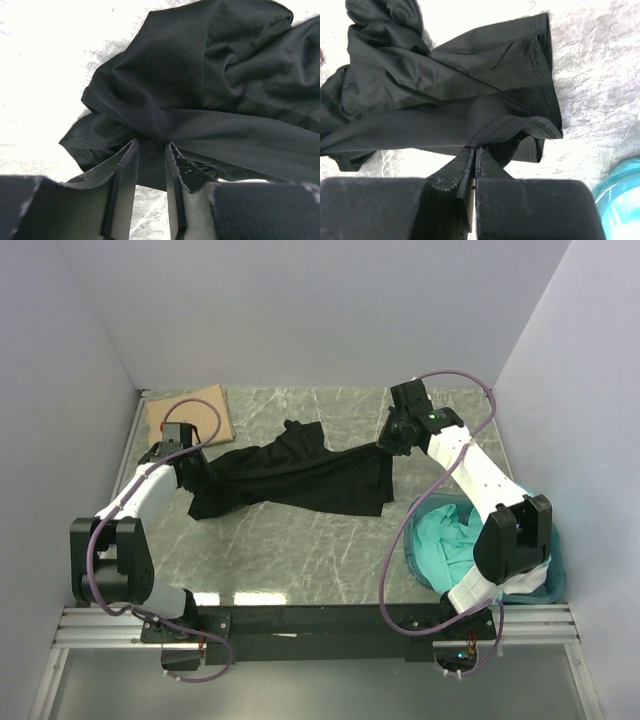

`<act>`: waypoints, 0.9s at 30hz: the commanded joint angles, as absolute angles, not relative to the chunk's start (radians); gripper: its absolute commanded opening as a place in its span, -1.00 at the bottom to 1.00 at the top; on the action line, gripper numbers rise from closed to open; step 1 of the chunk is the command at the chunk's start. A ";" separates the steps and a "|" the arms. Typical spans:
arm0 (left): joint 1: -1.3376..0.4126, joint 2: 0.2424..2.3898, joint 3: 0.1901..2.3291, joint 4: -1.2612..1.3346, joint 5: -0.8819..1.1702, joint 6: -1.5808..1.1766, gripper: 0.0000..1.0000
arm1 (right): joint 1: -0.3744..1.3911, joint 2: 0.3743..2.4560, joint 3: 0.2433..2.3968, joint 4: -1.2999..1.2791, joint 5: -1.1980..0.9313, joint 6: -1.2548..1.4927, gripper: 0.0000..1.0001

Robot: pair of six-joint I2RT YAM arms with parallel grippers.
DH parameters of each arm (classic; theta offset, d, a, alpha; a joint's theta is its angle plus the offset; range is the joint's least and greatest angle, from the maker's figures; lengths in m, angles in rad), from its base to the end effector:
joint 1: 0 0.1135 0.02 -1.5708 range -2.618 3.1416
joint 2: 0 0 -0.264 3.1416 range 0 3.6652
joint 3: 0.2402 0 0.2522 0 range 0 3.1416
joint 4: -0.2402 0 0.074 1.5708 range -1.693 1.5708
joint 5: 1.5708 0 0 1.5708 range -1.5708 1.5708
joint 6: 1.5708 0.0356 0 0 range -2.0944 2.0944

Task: Fold and stack the t-shirts
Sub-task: Flatten the tshirt out

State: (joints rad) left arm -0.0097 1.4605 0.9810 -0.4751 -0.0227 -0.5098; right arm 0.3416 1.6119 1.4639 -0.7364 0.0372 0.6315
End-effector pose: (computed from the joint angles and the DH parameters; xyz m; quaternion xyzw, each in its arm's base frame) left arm 0.2993 -0.0021 0.2267 -0.2391 0.9224 -0.0674 0.2958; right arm 0.3316 0.1165 0.3157 0.1422 0.9307 0.1418 0.3056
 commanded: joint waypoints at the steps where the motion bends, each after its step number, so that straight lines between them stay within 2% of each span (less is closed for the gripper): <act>1: -0.006 1.459 0.971 -0.449 -0.008 -0.525 -0.34 | 0.337 1.603 1.448 -0.700 0.037 0.637 -1.00; 3: -0.008 1.448 0.959 -0.439 -0.008 -0.529 -0.33 | 0.336 1.603 1.440 -0.696 0.038 0.640 -1.00; 7: -0.006 1.437 0.928 -0.407 0.029 -0.528 0.02 | 0.336 1.624 1.442 -0.695 0.041 0.635 -1.00; 9: -0.003 1.451 0.942 -0.381 0.035 -0.520 0.04 | 0.336 1.637 1.457 -0.704 0.044 0.629 -1.00; 13: -0.003 1.564 1.110 -0.373 0.015 -0.488 -0.12 | 0.337 1.655 1.494 -0.709 0.038 0.623 -1.00; 17: -0.003 1.609 1.189 -0.393 0.032 -0.495 -0.09 | 0.336 1.648 1.491 -0.706 0.044 0.627 -1.00; 21: -0.003 1.542 1.084 -0.380 0.041 -0.511 0.07 | 0.336 1.628 1.454 -0.690 0.040 0.640 -1.00; 27: -0.003 1.376 0.858 -0.382 0.072 -0.503 -0.06 | 0.336 1.621 1.402 -0.666 0.006 0.663 -1.00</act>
